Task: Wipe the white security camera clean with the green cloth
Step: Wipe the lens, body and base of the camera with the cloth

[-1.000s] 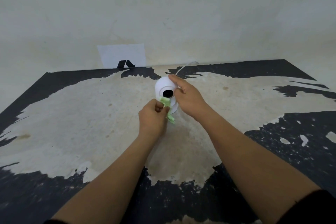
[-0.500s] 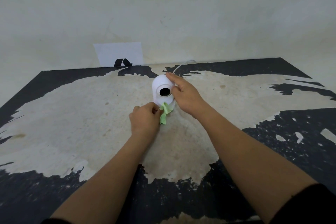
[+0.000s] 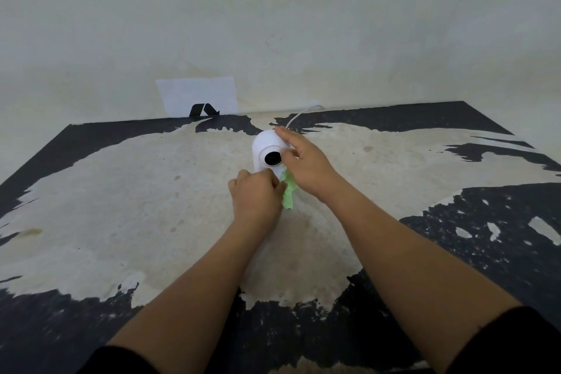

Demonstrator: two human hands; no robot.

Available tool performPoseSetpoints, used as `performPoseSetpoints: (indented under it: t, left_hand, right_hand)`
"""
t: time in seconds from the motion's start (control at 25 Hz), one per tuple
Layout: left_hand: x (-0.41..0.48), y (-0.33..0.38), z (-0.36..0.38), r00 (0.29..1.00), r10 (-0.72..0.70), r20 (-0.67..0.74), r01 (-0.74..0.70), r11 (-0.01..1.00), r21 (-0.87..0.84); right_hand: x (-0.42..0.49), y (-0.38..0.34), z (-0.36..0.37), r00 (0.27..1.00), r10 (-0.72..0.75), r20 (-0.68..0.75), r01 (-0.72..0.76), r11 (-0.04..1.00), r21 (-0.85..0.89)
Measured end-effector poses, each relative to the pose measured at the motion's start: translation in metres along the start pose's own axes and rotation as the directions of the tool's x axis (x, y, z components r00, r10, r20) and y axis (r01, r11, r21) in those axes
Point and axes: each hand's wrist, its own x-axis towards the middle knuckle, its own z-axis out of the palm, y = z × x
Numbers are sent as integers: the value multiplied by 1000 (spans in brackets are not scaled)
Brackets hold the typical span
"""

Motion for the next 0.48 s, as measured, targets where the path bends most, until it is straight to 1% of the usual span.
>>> performPoseSetpoints:
  t: [0.12,0.28,0.32,0.36,0.4,0.44,0.48]
  left_hand:
    - [1,7,0,998,-6,-55,7,1000,19]
    - [-7,-17,-3,995,-66,-71,66,998,-6]
    - [-6,-24,-6,994,-90,-63,87,995,-52]
    - [-7,-30,-10,993,-112,-43,105,984,-145]
    - [-7,-34,-14,992,-127,-7,120,954,-274]
    - [-10,-35,-19,991,-127,46,135,901,-411]
    - [-13,-34,-25,987,-114,111,156,825,-544]
  right_hand:
    - [-2,-1,0,1000,-7,2,7,1000,1]
    - [-2,0,-1,1000,-22,1,22,1000,-22]
    - [-2,1,-2,1000,-24,13,24,999,-33]
    - [-2,1,-2,999,-22,39,24,999,-49]
    - [-2,1,-3,997,-17,73,22,998,-65]
    - [-4,-1,-4,995,-6,103,13,997,-71]
    - [-7,-3,-5,993,5,116,2,998,-55]
